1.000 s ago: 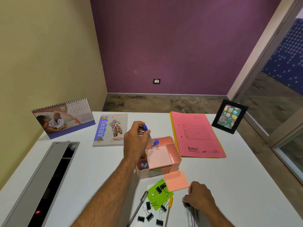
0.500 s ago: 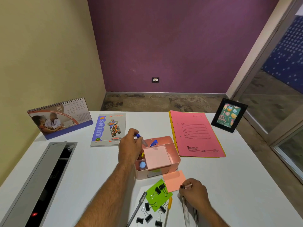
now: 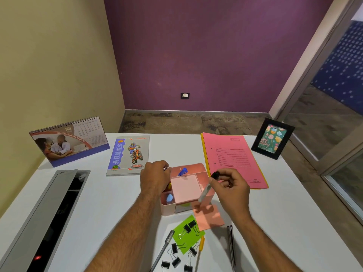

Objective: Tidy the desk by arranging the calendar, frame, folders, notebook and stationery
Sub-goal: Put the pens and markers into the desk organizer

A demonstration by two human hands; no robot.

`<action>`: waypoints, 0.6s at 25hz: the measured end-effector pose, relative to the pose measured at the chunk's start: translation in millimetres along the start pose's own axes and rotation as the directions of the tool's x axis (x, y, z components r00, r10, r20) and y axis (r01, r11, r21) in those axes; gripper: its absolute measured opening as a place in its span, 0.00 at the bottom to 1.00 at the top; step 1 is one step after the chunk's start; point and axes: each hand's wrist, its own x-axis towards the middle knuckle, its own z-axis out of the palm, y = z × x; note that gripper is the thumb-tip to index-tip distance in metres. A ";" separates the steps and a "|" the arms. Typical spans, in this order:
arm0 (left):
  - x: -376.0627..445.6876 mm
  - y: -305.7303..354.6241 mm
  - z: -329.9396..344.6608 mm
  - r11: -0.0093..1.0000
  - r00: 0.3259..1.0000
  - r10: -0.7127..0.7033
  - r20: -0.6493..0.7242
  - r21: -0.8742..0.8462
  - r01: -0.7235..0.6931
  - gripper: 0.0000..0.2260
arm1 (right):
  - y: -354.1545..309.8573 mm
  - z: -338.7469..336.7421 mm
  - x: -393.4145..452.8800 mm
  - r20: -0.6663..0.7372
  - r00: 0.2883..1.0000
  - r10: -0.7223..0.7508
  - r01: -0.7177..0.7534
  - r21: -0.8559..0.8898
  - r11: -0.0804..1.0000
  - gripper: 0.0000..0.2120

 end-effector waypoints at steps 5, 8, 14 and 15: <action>-8.9 8.1 -6.1 0.916 0.949 0.312 0.035 -0.275 -0.291 0.14 | -15.9 13.7 7.5 0.017 1.000 -0.020 0.019 0.019 1.000 0.13; -24.2 26.7 -14.1 0.699 0.741 0.671 0.022 -0.352 -0.623 0.21 | -19.3 20.7 10.3 0.021 0.999 -0.034 0.034 0.010 0.999 0.13; -28.4 49.6 -10.6 0.578 0.630 0.766 -0.125 -0.295 -0.761 0.23 | -24.7 20.9 15.3 0.059 0.996 -0.063 0.062 0.012 0.998 0.13; -27.8 50.1 -10.7 0.569 0.622 0.772 -0.131 -0.293 -0.768 0.22 | -24.5 19.1 16.5 0.073 0.996 -0.060 0.058 0.027 0.998 0.13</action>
